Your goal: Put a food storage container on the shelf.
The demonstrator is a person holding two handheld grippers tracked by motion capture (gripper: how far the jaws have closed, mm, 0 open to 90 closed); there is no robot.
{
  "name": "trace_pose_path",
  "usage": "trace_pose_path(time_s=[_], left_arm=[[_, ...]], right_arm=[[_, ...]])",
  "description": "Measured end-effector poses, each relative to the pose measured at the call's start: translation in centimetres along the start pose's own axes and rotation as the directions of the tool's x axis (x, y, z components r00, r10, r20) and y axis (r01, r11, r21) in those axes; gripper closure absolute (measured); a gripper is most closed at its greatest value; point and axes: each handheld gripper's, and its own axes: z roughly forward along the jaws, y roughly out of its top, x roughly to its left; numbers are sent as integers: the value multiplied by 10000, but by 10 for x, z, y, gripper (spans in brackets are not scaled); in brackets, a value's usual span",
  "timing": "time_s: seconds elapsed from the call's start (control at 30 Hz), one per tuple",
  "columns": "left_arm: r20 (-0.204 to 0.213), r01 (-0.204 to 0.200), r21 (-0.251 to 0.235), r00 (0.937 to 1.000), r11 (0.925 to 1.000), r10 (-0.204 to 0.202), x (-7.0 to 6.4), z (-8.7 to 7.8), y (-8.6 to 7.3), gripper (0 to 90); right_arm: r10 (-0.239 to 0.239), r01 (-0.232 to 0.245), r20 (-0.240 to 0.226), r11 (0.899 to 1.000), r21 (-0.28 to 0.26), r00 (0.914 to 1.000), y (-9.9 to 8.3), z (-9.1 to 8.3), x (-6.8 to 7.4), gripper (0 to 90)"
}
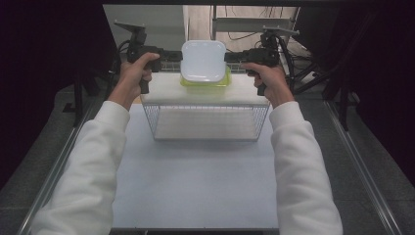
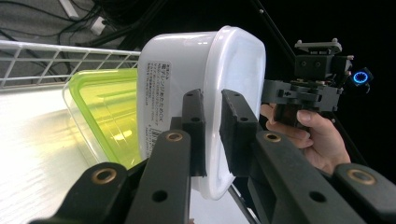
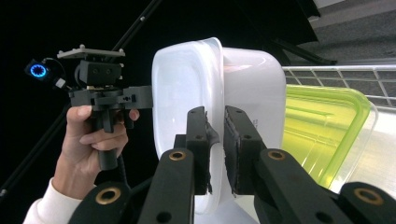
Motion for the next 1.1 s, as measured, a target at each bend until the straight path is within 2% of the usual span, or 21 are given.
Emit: trace_pose_path(time_s=[0.2, 0.4, 0.77, 0.9, 0.93, 0.97, 1.1], left_arm=[[-194, 240, 127, 9995, 9996, -237, 5, 7, 0, 805], [-20, 606, -36, 9982, 9982, -606, 10, 10, 3, 805], [183, 1521, -454, 9883, 9873, -1514, 25, 17, 7, 794], [174, 1639, -514, 9864, 9851, -1632, 30, 20, 8, 786], [125, 1664, -515, 9860, 9847, -1660, 33, 21, 8, 784], [121, 1681, -536, 9858, 9843, -1677, 34, 21, 8, 780], [97, 1683, -630, 9857, 9837, -1681, 35, 22, 8, 775]], right_arm=[[281, -280, 76, 9996, -86, 9996, 1, 1, -6, 798], [754, -756, -88, 9968, -271, 9971, 3, 3, -15, 796], [1656, -1668, -261, 9842, -587, 9859, 3, 12, -32, 766], [2052, -2083, -467, 9753, -736, 9776, 2, 14, -38, 756], [2033, -2061, -438, 9759, -722, 9781, 2, 15, -40, 753], [2211, -2242, -476, 9717, -745, 9741, 1, 17, -41, 745], [2227, -2259, -470, 9707, -815, 9738, 1, 19, -45, 737]])
